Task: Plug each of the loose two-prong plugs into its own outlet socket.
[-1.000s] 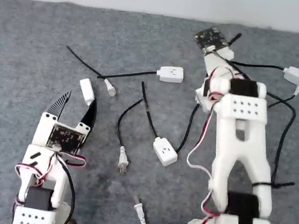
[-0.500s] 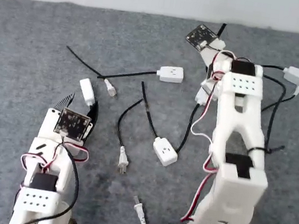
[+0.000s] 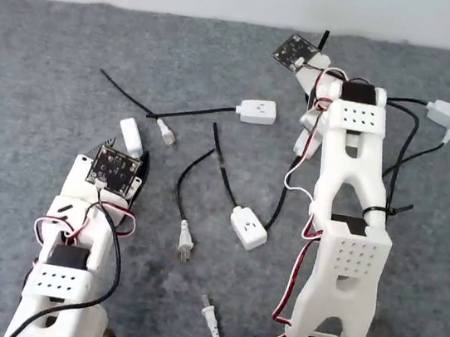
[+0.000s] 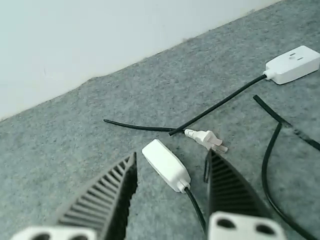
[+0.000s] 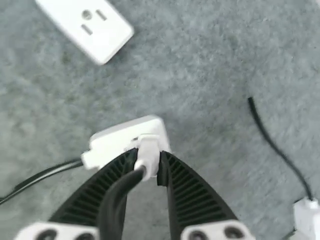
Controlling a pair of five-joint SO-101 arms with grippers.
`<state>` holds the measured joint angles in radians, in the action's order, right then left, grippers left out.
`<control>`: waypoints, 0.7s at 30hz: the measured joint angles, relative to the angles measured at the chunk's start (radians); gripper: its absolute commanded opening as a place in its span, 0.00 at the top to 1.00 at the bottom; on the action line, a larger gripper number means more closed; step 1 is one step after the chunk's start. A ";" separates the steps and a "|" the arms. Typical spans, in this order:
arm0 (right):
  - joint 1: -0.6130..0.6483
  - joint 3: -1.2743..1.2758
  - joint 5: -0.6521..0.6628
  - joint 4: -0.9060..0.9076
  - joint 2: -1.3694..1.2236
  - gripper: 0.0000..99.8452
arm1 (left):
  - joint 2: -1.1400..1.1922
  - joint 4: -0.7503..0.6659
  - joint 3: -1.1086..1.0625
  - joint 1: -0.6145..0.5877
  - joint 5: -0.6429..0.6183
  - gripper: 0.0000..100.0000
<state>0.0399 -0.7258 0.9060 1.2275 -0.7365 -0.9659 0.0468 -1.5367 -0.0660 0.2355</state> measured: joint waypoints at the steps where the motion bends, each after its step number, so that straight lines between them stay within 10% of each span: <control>1: 0.003 -0.003 0.000 0.025 0.000 0.99 | 0.000 0.000 0.002 0.000 0.000 0.78; 21: 0.018 -0.009 0.080 0.048 0.000 0.99 | 0.000 0.000 0.002 0.000 0.000 0.78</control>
<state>0.0583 -0.7350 0.9858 1.2750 -0.7365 -0.9659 0.0468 -1.5351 -0.0660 0.2355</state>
